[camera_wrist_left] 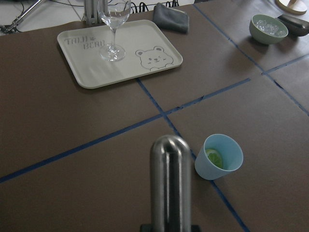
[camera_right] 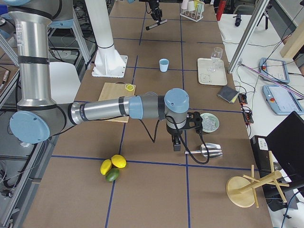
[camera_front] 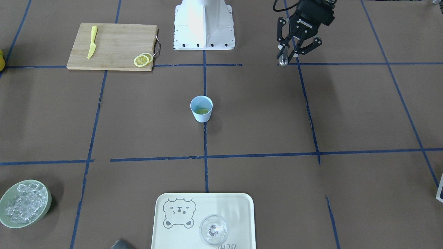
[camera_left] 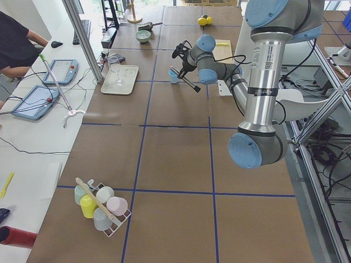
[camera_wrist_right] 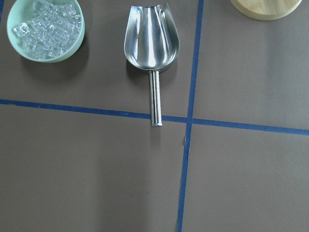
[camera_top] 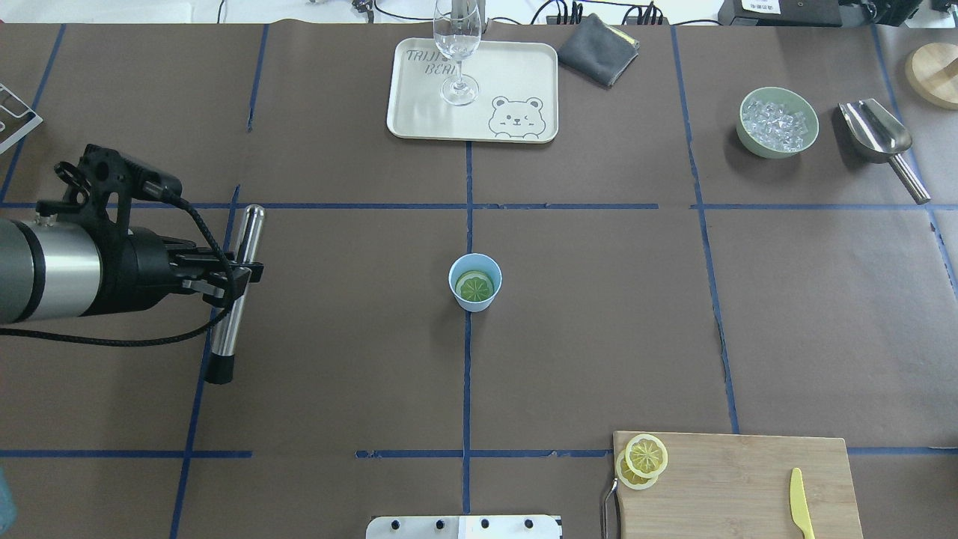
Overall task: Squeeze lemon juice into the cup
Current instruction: 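Lower the steel muddler upright onto the table with the left gripper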
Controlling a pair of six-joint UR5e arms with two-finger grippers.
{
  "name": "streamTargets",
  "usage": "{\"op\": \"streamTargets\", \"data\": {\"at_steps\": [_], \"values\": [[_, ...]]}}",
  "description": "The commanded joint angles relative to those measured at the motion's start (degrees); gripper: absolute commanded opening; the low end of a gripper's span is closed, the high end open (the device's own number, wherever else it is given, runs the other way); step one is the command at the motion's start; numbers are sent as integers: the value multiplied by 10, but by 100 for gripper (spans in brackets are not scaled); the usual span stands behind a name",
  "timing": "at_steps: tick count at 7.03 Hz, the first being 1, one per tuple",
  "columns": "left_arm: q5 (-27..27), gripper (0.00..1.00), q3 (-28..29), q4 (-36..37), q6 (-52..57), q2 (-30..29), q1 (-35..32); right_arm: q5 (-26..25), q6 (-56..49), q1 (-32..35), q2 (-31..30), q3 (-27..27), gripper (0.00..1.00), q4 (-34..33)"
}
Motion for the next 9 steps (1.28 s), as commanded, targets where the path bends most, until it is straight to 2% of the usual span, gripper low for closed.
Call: {"op": "streamTargets", "data": {"at_steps": [1,2,3,4,6,7,9], "values": [[-39,0,56,27,-3,3,-44,0,0,0,0,4,100,0],[-58,0,95,41,-2,-3,-83,0,0,0,0,4,100,1],[-121,0,120,50,-2,-2,-94,0,1,0,0,5,100,1],[-143,0,133,70,-1,-3,-103,0,0,0,-2,8,100,0],[-144,0,147,158,5,-23,-101,0,0,0,-4,9,100,1],[-144,0,181,182,6,-49,-101,0,0,0,-4,9,100,1],[-142,0,268,180,22,-81,-104,0,1,0,-4,11,100,1]]}}
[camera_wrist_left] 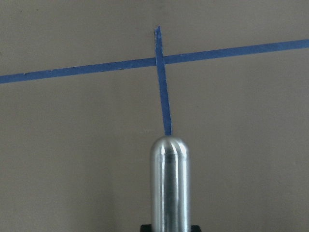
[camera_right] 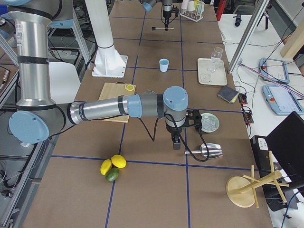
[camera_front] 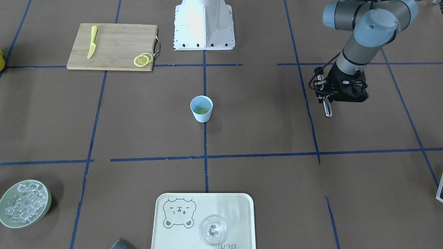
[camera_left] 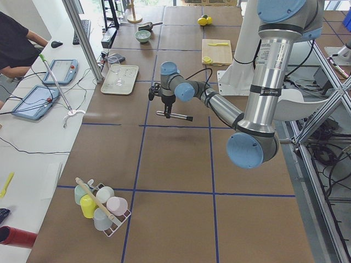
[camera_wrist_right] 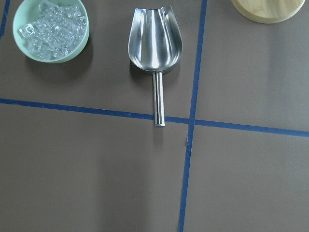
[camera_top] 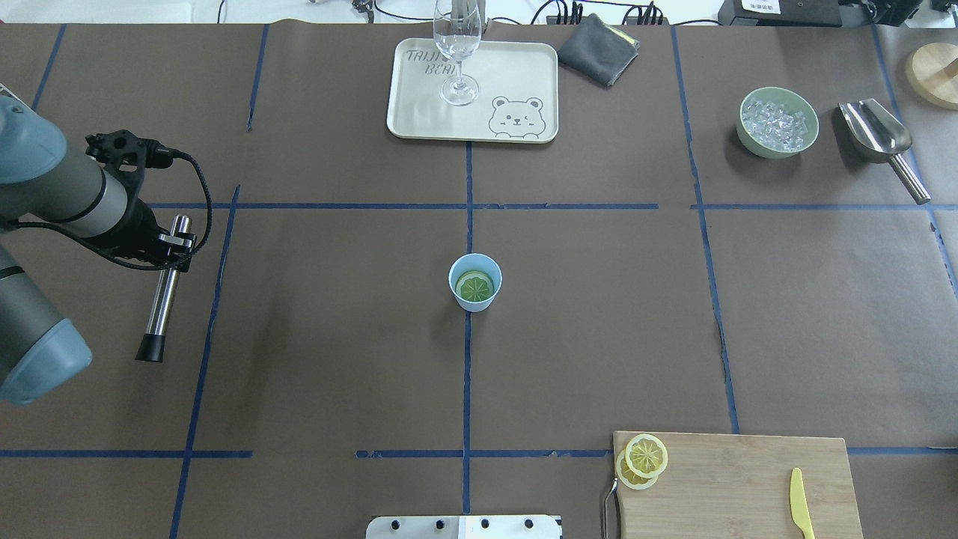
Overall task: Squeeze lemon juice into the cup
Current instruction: 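Open the left gripper to release the muddler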
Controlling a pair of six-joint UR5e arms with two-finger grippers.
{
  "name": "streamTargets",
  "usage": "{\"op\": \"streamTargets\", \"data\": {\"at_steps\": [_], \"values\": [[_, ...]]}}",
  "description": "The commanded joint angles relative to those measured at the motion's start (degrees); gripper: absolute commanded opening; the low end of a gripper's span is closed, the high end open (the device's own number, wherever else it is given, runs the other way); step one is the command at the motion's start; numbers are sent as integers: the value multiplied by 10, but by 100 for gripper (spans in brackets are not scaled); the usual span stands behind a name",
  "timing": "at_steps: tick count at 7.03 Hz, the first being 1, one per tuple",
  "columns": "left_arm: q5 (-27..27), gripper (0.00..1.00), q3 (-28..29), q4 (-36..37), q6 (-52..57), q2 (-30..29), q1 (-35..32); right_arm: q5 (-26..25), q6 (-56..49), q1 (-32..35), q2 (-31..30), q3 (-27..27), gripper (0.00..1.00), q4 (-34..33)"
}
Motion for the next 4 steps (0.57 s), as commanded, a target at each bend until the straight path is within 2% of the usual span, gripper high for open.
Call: {"op": "streamTargets", "data": {"at_steps": [1,4], "values": [[3,0,75,3,37,-18,-11,0,0,0,0,5,100,0],[3,0,115,1,29,-21,-32,0,0,0,0,6,100,0]]}}
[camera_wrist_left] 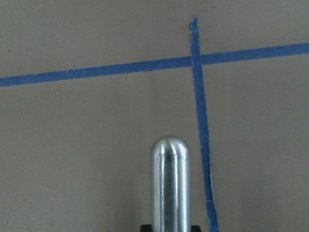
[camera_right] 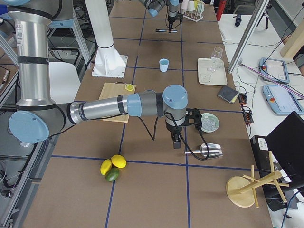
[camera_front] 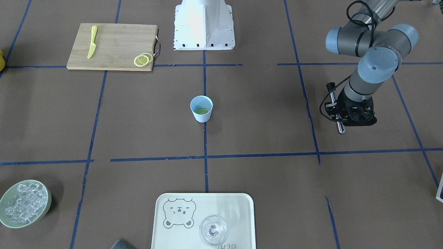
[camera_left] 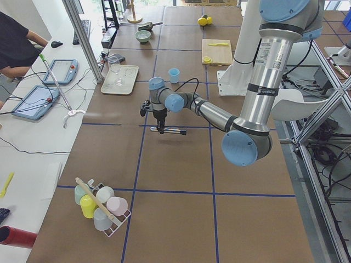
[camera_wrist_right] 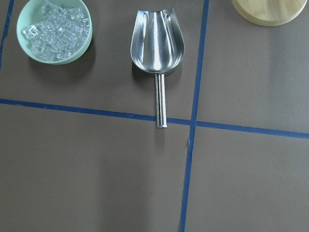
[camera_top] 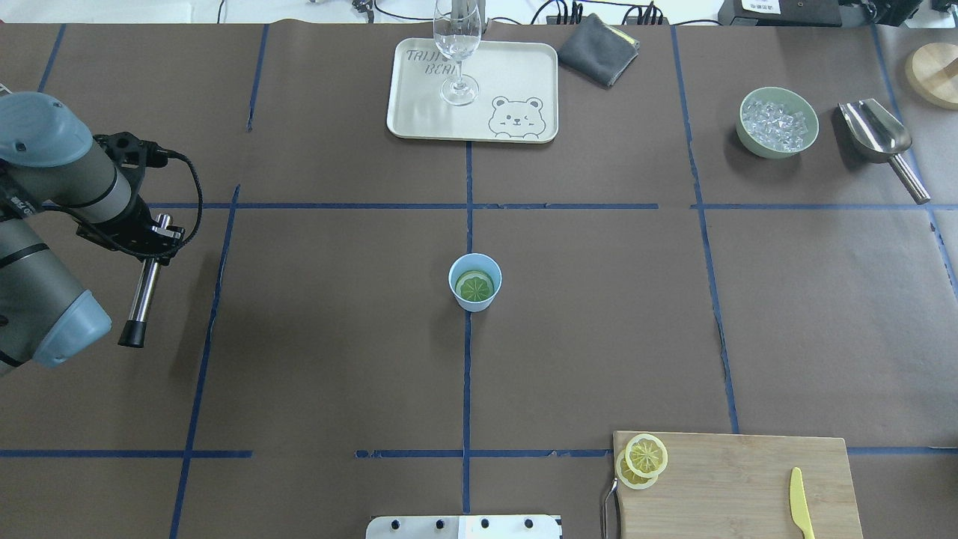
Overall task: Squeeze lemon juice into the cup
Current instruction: 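Open the left gripper to release the muddler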
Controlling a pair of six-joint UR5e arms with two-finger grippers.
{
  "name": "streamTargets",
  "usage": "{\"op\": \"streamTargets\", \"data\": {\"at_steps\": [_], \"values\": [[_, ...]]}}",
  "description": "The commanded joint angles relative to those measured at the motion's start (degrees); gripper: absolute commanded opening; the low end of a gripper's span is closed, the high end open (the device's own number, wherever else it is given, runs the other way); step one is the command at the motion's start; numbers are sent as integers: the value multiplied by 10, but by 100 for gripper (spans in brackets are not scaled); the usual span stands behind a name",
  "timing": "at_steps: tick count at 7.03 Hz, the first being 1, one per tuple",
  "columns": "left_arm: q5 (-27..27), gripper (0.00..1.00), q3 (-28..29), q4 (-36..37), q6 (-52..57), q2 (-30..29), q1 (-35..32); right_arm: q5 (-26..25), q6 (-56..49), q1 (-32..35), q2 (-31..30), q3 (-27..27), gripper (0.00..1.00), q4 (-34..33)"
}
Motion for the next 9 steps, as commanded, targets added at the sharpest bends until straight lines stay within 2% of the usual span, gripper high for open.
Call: {"op": "streamTargets", "data": {"at_steps": [1,6,7,8,9], "values": [[1,0,21,0,-7,-3,-11,0,-1,0,1,1,100,1],[3,0,41,-11,3,-2,-8,0,-1,0,1,1,100,1],[3,3,46,-11,3,-3,-8,0,-1,0,1,0,100,1],[3,59,47,-12,3,-3,-7,0,-1,0,1,0,100,1],[4,100,49,-13,2,-1,-8,0,-1,0,1,0,100,1]]}}
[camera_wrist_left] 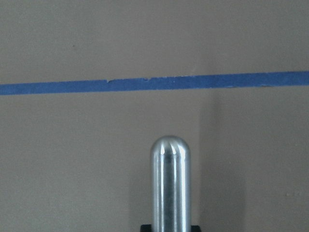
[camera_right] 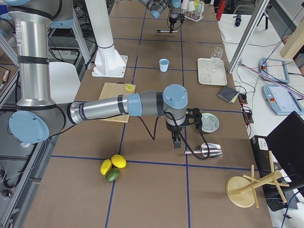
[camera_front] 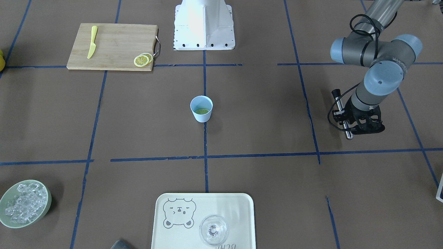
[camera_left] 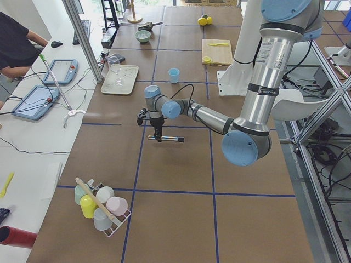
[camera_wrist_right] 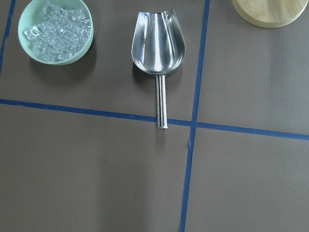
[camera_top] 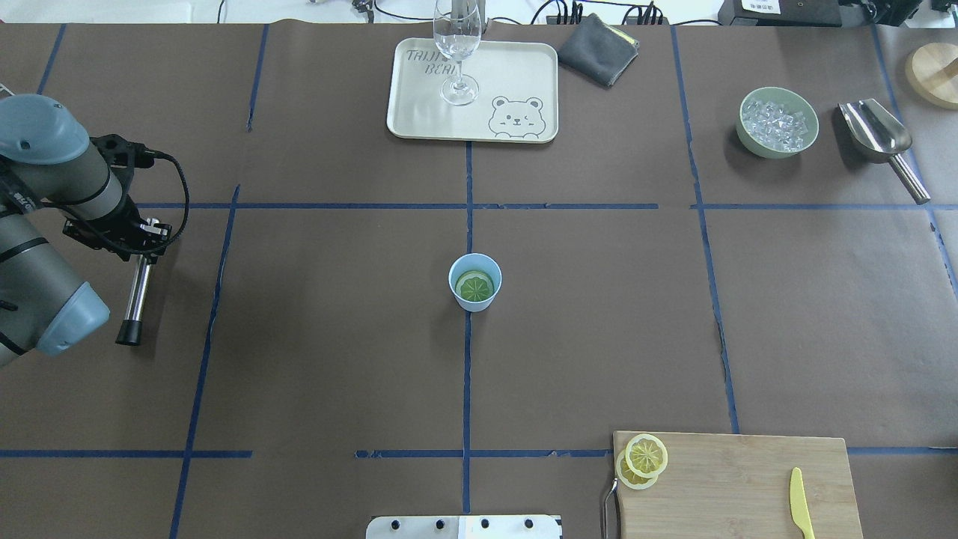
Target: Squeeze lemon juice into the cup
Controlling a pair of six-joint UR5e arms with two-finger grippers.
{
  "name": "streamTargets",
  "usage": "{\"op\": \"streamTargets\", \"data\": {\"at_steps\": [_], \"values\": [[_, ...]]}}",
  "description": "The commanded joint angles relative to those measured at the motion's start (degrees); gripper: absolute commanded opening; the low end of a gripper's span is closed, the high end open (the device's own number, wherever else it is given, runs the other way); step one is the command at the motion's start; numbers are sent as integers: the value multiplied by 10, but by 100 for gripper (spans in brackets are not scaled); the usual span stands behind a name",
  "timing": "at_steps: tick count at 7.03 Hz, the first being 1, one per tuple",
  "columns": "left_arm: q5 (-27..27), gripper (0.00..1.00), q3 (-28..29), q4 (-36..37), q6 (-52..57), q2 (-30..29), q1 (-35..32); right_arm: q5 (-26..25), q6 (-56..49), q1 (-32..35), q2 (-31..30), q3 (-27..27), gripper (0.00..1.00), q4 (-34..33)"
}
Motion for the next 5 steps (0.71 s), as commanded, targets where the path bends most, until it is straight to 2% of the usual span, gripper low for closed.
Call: {"op": "streamTargets", "data": {"at_steps": [1,3,5], "values": [[1,100,2,-1,-1,1,1,0,1,0,1,1,100,0],[0,100,-3,-1,0,-1,0,0,1,0,1,1,100,0],[-5,100,-38,9,31,-11,-55,0,1,0,2,1,100,0]]}}
